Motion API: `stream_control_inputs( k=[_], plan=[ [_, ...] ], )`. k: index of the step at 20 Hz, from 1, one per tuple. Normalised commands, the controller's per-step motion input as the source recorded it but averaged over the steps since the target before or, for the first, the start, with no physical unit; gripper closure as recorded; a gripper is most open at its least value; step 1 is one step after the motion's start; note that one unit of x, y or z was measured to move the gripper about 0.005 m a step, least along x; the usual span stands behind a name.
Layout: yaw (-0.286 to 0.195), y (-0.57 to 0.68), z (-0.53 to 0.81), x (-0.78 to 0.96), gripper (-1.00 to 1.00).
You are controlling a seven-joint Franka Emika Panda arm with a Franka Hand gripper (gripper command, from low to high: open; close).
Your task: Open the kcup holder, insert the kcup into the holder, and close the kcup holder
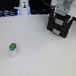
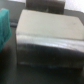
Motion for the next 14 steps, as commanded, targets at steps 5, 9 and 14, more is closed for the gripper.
stream_control_inputs(
  k=[5,9,14],
  plan=[
    [-0.126,0.05,-0.16,-0.42,-1.0],
    [-0.131,0.05,-0.13,-0.42,-1.0],
    [-0.063,0.01,-0.07,-0.13,1.0]
  ],
)
